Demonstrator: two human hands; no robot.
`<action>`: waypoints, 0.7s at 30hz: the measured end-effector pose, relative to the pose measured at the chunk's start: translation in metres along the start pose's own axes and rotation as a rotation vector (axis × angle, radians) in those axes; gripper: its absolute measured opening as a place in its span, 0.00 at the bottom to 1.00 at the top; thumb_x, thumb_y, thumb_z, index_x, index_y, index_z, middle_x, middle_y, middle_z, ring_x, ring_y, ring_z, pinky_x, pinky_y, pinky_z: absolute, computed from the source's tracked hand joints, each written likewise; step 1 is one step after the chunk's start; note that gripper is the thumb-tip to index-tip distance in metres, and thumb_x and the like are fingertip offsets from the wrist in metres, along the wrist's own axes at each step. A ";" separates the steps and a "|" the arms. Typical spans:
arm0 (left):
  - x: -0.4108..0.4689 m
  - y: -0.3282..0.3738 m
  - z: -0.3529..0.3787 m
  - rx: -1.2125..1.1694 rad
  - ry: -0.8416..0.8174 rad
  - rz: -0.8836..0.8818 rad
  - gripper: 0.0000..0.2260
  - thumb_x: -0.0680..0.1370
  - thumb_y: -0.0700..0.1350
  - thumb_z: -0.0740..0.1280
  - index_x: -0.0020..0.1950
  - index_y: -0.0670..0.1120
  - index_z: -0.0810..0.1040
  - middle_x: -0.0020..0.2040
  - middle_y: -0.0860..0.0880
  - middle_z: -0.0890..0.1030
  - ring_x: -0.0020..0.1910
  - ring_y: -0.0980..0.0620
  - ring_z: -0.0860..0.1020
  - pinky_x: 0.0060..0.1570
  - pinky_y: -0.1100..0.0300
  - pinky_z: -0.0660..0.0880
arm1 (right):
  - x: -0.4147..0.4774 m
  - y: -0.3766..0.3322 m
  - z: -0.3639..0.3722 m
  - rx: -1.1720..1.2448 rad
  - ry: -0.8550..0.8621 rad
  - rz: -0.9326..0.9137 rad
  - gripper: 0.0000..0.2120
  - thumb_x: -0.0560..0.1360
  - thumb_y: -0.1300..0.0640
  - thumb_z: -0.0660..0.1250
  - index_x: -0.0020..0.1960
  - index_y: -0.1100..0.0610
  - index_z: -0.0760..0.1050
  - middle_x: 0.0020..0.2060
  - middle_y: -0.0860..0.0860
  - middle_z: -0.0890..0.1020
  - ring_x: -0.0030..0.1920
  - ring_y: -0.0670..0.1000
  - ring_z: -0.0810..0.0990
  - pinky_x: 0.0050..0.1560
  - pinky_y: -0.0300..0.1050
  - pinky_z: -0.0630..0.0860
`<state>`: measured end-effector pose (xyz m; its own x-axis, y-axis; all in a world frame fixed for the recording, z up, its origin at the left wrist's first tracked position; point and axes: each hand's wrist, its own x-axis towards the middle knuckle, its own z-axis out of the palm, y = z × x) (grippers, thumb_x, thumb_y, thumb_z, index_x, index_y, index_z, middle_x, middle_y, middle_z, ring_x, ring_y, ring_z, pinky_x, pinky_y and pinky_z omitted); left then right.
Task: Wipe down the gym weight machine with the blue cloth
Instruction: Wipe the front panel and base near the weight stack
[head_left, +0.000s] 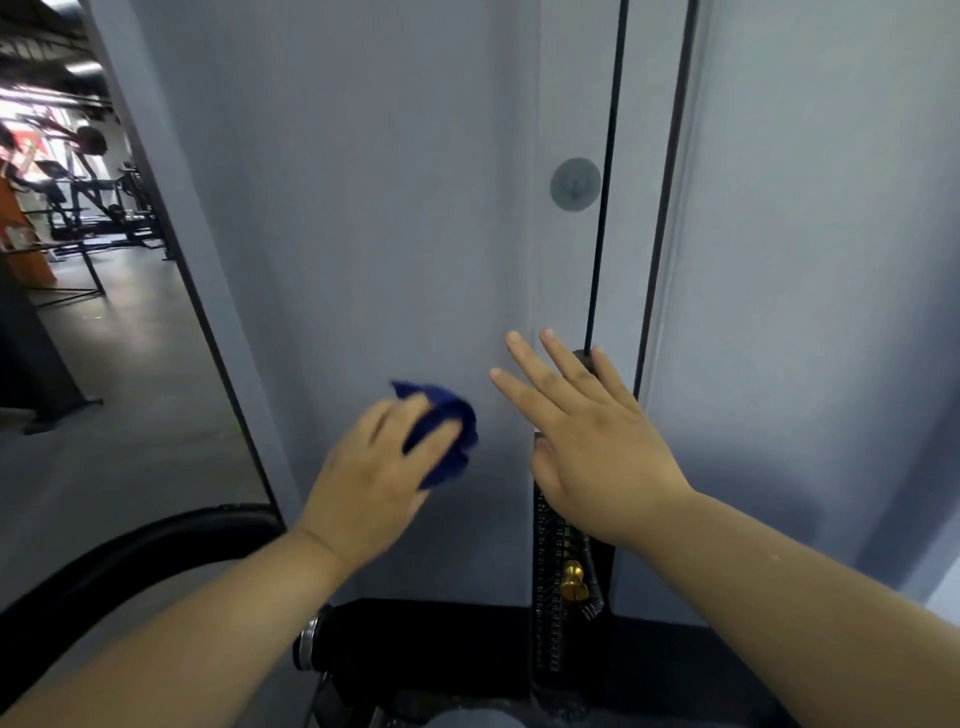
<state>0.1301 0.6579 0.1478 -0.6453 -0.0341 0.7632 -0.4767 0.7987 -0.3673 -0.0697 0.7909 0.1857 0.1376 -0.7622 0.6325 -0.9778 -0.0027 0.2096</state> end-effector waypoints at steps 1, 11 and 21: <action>-0.014 0.002 0.005 0.014 -0.082 0.102 0.20 0.74 0.42 0.61 0.66 0.46 0.70 0.63 0.42 0.69 0.56 0.40 0.71 0.56 0.44 0.76 | 0.000 0.000 0.000 -0.015 -0.003 -0.009 0.36 0.72 0.58 0.67 0.78 0.52 0.59 0.79 0.51 0.56 0.79 0.55 0.52 0.74 0.60 0.52; 0.088 0.003 -0.014 -0.048 0.242 -0.133 0.15 0.79 0.37 0.60 0.65 0.42 0.74 0.67 0.40 0.74 0.65 0.37 0.70 0.67 0.45 0.65 | -0.010 0.019 -0.016 -0.040 0.090 0.047 0.31 0.72 0.55 0.51 0.76 0.53 0.64 0.78 0.53 0.60 0.78 0.55 0.54 0.75 0.59 0.52; 0.083 0.022 0.004 -0.071 0.167 0.084 0.17 0.79 0.35 0.60 0.67 0.47 0.71 0.68 0.46 0.68 0.65 0.43 0.67 0.68 0.49 0.63 | -0.054 0.058 -0.022 -0.028 0.151 0.182 0.32 0.74 0.57 0.53 0.78 0.51 0.55 0.79 0.53 0.54 0.79 0.55 0.49 0.77 0.59 0.49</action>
<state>0.0633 0.6702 0.2007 -0.5704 0.1300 0.8110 -0.3780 0.8351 -0.3997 -0.1308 0.8462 0.1798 -0.0160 -0.6432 0.7655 -0.9841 0.1455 0.1017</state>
